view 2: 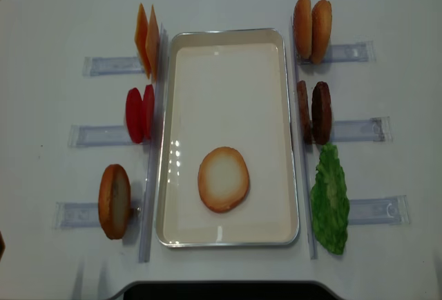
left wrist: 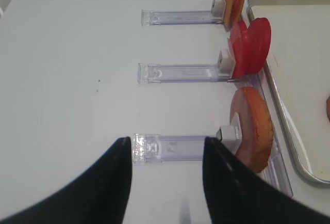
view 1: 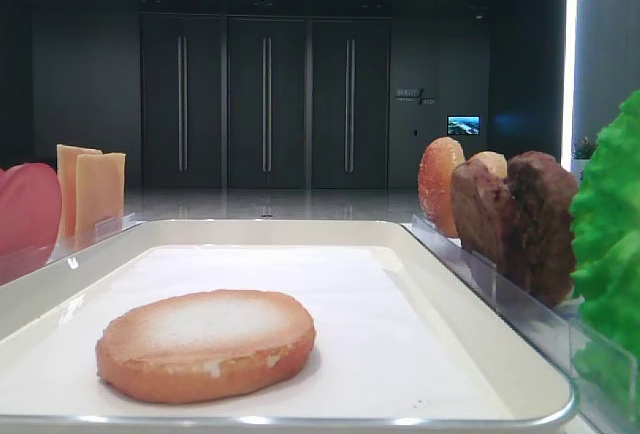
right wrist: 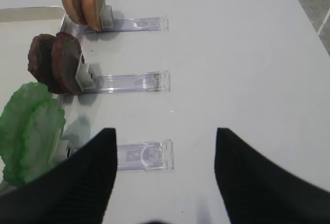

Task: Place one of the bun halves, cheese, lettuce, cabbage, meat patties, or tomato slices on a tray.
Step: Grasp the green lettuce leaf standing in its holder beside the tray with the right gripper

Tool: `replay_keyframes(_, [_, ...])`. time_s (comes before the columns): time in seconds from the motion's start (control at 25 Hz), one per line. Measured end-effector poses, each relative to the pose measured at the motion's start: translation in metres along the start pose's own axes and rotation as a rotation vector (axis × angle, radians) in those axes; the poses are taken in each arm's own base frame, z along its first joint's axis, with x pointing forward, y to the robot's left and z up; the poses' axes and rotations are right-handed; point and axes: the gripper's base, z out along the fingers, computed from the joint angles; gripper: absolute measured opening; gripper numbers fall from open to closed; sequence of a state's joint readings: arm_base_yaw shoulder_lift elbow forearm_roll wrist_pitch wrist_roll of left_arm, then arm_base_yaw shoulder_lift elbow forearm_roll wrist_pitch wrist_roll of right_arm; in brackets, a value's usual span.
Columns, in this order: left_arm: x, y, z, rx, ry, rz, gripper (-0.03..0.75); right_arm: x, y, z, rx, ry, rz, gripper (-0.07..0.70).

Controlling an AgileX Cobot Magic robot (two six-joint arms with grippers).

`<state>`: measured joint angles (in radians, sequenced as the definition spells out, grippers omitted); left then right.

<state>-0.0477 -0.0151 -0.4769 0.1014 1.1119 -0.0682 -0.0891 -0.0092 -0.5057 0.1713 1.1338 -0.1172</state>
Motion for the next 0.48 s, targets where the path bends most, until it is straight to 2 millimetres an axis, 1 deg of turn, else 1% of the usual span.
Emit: replay_keyframes(0.48, [0.0, 0.0, 0.0, 0.0, 0.0, 0.0, 0.345, 0.0, 0.0, 0.0, 0.0, 0.0, 0.002, 0.397])
